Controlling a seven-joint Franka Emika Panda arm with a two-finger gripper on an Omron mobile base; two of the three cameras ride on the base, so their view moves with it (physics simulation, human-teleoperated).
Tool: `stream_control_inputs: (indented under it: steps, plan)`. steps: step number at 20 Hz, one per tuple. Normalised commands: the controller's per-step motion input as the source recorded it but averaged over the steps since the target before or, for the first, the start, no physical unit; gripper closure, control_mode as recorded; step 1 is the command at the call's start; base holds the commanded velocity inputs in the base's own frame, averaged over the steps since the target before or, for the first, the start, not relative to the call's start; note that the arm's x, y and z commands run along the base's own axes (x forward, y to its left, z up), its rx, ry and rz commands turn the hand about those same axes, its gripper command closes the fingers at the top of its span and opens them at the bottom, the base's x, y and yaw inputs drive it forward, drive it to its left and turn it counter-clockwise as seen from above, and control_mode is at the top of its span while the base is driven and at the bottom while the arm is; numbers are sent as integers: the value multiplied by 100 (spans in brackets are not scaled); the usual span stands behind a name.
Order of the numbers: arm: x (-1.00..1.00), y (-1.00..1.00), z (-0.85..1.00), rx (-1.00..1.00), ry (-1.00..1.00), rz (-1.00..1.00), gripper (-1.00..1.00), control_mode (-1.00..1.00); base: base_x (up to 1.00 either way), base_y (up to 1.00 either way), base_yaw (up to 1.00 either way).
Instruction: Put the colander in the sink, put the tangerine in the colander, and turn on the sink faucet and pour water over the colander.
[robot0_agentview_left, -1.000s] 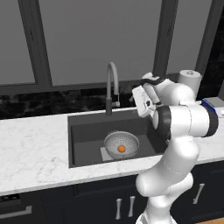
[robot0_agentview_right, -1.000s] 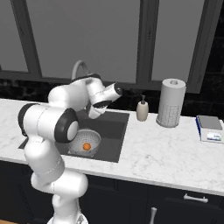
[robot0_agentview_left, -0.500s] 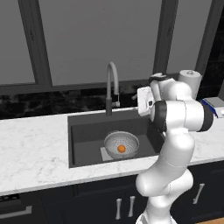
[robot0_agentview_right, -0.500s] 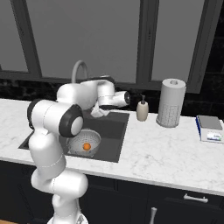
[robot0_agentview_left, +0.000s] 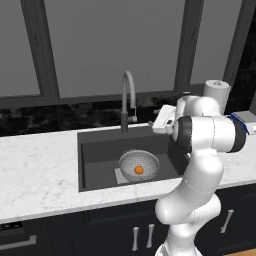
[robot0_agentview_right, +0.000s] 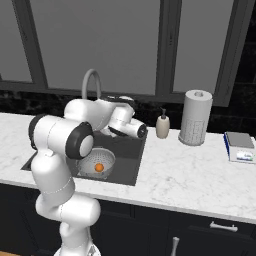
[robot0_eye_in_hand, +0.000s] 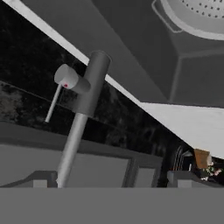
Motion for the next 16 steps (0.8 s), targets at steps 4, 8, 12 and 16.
stream_control_inputs:
  steps: [4, 8, 12, 16]
  plan:
    - [29, 0, 4, 26, 5, -13, -100, -100, 0, 0, 0]
    - [40, 1, 0, 21, 8, -6, -100, -100, 0, 0, 0]
    - [36, 0, 0, 14, 3, 0, -100, -100, 0, 0, 0]
    - [36, 0, 0, 6, 4, 0, -100, -100, 0, 0, 0]
